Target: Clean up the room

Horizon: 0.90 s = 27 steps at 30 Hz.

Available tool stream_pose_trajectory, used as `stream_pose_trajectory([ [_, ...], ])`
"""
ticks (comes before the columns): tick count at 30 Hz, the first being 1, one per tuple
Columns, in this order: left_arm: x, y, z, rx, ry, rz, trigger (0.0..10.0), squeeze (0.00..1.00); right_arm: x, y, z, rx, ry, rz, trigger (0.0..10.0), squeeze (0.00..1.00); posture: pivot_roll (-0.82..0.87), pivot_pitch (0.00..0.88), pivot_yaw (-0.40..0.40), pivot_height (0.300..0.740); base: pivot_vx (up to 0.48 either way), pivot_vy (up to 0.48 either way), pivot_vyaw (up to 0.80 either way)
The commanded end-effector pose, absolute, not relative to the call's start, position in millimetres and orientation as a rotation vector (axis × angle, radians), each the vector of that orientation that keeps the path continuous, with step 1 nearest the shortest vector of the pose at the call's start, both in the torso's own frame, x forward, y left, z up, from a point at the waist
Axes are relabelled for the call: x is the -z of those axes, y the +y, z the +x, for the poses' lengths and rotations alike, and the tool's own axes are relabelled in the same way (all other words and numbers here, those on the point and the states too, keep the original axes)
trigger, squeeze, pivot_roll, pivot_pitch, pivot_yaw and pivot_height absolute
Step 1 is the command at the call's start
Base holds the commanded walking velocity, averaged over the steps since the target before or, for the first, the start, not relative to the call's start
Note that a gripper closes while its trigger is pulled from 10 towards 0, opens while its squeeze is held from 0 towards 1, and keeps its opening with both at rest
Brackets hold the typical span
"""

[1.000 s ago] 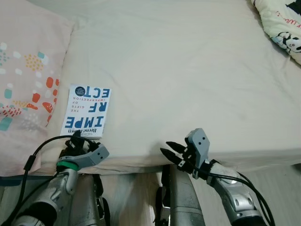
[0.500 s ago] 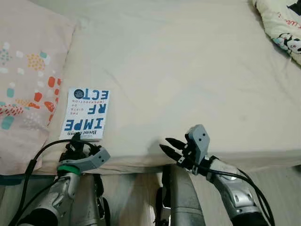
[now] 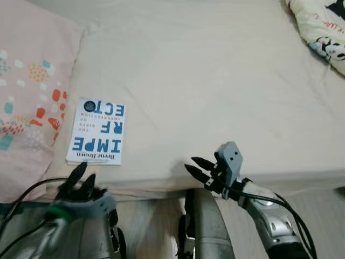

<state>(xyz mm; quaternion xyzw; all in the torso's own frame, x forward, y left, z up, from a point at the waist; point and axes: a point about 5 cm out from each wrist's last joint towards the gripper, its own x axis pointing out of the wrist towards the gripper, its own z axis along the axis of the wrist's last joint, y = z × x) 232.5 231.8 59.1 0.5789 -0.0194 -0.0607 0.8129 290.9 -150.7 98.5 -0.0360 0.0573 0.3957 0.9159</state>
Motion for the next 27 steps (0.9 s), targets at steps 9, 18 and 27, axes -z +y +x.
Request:
stream_pose_trajectory([
  [9, -192.1, 161.8, 282.8, 0.020, -0.389, 0.448, 10.0, 0.00, -140.4, -152.3, 311.2, -0.557, -0.158, 0.025, 10.0, 0.00, -0.10, 0.131, -0.024, 0.600, 0.000, 0.000, 0.00],
  [18, -219.1, 136.0, 311.0, 0.021, -0.422, 0.190, 10.0, 0.00, -162.8, -177.3, 314.9, -0.256, -0.330, 0.062, 10.0, 0.00, -0.13, 0.037, -0.029, 0.600, 0.000, 0.000, 0.00],
  [27, -172.9, 144.5, 315.5, 0.058, -0.203, 0.246, 10.0, 0.00, -170.5, -214.3, 309.5, 0.012, -0.405, -0.025, 10.0, 0.00, -0.16, 0.041, -0.011, 0.623, 0.000, 0.000, 0.00],
])
